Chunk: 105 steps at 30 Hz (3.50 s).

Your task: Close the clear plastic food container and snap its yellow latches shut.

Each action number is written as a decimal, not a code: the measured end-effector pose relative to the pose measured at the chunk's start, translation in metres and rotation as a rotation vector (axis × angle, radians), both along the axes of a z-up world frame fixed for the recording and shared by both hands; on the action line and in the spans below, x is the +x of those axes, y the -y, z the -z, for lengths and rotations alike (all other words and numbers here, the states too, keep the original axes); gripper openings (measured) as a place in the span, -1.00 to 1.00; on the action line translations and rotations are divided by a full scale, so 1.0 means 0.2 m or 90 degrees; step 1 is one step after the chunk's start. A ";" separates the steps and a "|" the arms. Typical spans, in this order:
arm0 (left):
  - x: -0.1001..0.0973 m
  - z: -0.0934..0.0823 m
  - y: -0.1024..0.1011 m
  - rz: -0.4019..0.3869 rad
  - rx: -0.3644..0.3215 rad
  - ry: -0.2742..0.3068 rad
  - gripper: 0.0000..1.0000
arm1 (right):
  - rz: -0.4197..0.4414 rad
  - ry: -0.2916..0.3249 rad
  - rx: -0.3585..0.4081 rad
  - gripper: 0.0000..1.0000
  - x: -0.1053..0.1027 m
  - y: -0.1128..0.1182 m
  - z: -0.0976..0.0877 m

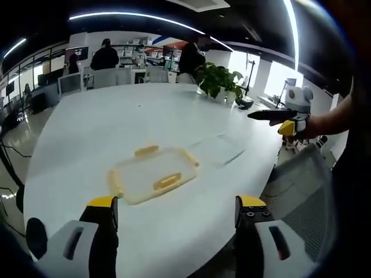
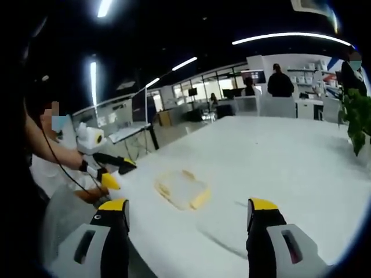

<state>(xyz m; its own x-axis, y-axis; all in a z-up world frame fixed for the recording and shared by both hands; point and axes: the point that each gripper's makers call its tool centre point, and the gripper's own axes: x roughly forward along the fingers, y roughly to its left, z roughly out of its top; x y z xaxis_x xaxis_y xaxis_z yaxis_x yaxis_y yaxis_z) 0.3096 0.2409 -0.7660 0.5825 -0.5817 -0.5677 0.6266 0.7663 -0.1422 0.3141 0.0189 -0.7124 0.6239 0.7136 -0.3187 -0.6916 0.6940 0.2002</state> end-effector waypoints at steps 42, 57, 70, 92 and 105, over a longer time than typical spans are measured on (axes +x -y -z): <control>0.15 0.08 -0.12 0.074 0.056 -0.030 0.68 | -0.085 -0.011 -0.066 0.66 0.10 -0.21 0.11; 0.21 0.11 -0.16 0.104 0.069 -0.038 0.67 | -0.103 -0.015 -0.091 0.66 0.18 -0.24 0.16; 0.26 0.13 -0.18 0.138 0.086 -0.040 0.67 | -0.133 -0.017 -0.114 0.65 0.19 -0.31 0.20; 0.34 0.19 -0.19 0.205 0.114 -0.056 0.65 | -0.173 -0.020 -0.165 0.64 0.27 -0.39 0.26; 0.37 0.22 -0.21 0.219 0.124 -0.059 0.65 | -0.201 -0.024 -0.189 0.62 0.29 -0.42 0.31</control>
